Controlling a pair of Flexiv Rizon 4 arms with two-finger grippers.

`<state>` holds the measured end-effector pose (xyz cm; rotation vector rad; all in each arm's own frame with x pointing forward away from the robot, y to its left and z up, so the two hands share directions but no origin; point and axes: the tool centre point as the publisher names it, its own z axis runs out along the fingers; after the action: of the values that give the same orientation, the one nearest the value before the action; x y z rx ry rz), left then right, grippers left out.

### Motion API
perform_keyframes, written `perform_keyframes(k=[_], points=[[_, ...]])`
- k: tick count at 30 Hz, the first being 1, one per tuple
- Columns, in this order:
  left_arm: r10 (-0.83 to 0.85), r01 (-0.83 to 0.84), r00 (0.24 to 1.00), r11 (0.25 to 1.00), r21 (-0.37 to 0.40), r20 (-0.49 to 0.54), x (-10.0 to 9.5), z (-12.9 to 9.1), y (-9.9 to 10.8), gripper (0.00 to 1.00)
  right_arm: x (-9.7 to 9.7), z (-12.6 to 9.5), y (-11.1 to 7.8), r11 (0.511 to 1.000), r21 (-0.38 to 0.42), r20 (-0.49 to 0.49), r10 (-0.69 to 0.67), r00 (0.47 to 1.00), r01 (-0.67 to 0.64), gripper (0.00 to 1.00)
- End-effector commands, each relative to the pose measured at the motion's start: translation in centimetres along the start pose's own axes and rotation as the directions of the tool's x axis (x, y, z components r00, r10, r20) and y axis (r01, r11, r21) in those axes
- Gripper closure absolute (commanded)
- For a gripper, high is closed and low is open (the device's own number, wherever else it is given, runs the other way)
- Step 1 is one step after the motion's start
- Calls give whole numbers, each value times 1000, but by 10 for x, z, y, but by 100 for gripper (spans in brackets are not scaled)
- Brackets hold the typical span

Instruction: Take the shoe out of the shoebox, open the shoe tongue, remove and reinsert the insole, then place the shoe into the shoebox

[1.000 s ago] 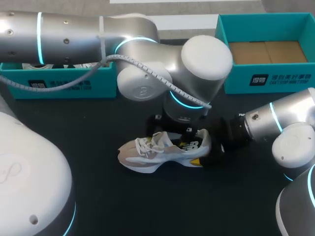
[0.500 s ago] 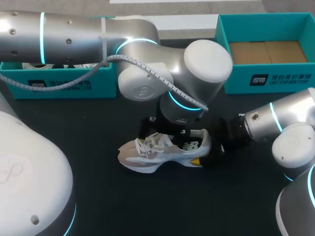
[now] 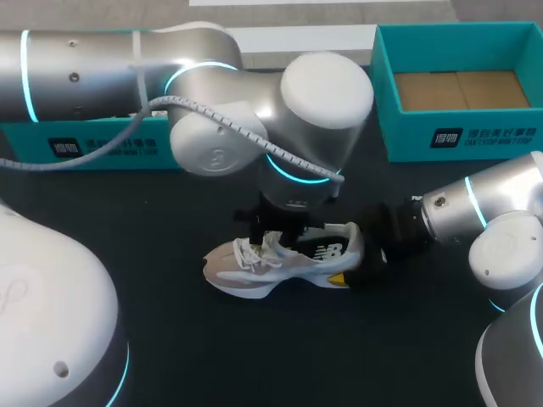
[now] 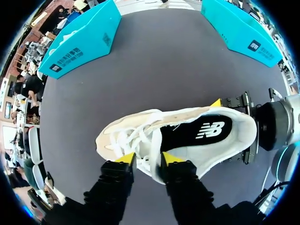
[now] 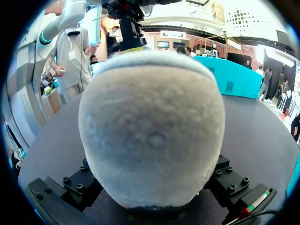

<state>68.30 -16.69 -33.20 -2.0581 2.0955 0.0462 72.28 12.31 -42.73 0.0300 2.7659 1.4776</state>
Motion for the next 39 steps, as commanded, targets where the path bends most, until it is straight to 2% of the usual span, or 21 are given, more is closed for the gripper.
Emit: perform_keyframes(k=[1, 2, 7, 14, 18, 24, 32, 39], points=[[11, -11, 1000, 1000, -10, -15, 2, 2, -5, 90, -2, 7, -2, 1000, 1, 2, 0, 1000, 0, 100], [18, -18, 999, 1000, -17, -27, 3, 2, -7, 100, -2, 7, -2, 1000, 1, 2, 0, 1000, 0, 100], [70, -72, 994, 997, -28, -79, -3, -10, -17, 100, -2, 7, -2, 1000, 1, 2, 0, 1000, 0, 100], [186, -202, 967, 977, -74, -176, -28, -25, -26, 100, -2, 7, -2, 1000, 1, 2, 0, 1000, 0, 100], [303, -332, 926, 937, -108, -225, -40, -26, -29, 100, -2, 7, -2, 1000, 1, 2, 0, 1000, 0, 100], [395, -443, 873, 888, -123, -286, -60, -29, -27, 100, -2, 7, -2, 1000, 1, 2, 0, 1000, 0, 100], [422, -490, 846, 856, -165, -326, -82, -11, -24, 100, -2, 7, -2, 1000, 1, 2, 0, 1000, 0, 100], [371, -427, 894, 877, -221, -253, -86, 24, -26, 100, -2, 7, -2, 1000, 1, 2, 0, 1000, 0, 100]])
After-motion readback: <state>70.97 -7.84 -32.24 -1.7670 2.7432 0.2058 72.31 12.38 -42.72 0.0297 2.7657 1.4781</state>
